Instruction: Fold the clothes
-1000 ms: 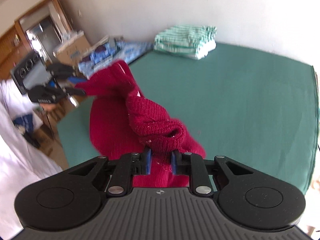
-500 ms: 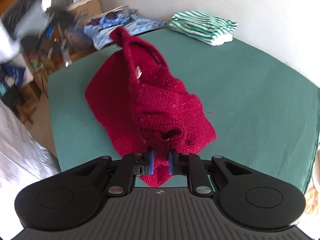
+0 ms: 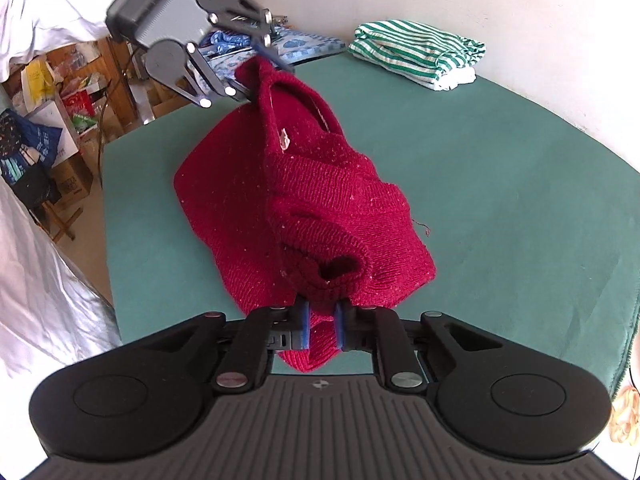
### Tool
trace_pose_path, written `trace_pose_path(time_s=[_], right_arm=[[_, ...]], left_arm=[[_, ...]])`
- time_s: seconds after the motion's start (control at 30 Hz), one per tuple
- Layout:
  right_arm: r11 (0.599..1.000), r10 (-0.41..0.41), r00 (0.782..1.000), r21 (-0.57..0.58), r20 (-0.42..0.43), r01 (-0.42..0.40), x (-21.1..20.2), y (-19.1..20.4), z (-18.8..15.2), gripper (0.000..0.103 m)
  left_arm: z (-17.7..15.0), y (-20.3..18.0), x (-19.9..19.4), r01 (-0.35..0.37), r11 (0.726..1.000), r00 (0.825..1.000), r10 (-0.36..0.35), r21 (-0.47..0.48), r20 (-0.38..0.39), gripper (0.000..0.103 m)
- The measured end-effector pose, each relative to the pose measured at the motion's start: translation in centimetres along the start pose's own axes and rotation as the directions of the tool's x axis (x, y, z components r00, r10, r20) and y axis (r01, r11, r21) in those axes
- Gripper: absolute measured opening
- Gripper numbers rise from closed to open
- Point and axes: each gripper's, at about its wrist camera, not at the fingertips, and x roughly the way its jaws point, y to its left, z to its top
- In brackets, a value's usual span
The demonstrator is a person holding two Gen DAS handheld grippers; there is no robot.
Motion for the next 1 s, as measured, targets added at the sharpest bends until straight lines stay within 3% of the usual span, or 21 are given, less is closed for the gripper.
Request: trace_pose_path(time_s=[0.2,0.27,0.37,0.47,0.53,0.6,0.67,0.83,1.0], right_arm=[[0.998,-0.030,0.999,0.063,0.046,0.027,-0.9,-0.2,-0.5,0.018],[0.996,-0.064,0.996,0.060,0.054,0.061,-1.5,0.2,-0.5,0.041],[0.991,-0.131,0.987,0.010,0.096,0.131,-2.7,2.1,-0.4,0.058],[0.967,-0.181,0.969,-0.151,0.167,0.206,-2.6,4.9,0.2,0.069],[0.931,-0.203,0.964,-0.271,0.171,0.244,-1.0,6.4,0.6,0.068],[0.883,-0.262,0.953,-0.361,0.150,0.300,1.4,6.9,0.9,0.059],[0.866,-0.295,0.947,-0.382,0.129,0.322,2.7,6.5,1.2,0.018],[0.889,-0.208,0.961,-0.375,0.183,0.264,-1.3,6.3,1.6,0.014],[0.854,-0.104,0.990,-0.501,0.093,0.136,-3.1,8.2,-0.4,0.014]], left_arm=[[0.0,-2.5,-2.1,-0.074,0.997,0.996,0.075,-0.021,0.044,0.007],[0.1,-3.0,-3.6,-0.065,0.996,0.996,0.069,-0.065,0.059,0.006],[0.6,-4.2,-5.1,-0.069,0.993,0.994,0.077,-0.099,0.078,0.006],[0.8,-5.1,-4.7,-0.092,0.989,0.993,0.099,-0.113,0.063,0.006],[0.9,-5.6,-4.5,-0.108,0.986,0.992,0.116,-0.127,0.053,0.006],[1.1,-6.0,-4.6,-0.125,0.984,0.990,0.133,-0.129,0.053,0.006],[1.4,-6.3,-5.3,-0.140,0.982,0.987,0.148,-0.128,0.056,0.006],[1.8,-7.3,-8.0,-0.131,0.976,0.988,0.143,-0.171,0.059,0.006],[1.7,-11.9,-9.6,-0.062,0.985,0.996,0.072,-0.160,0.057,0.006]])
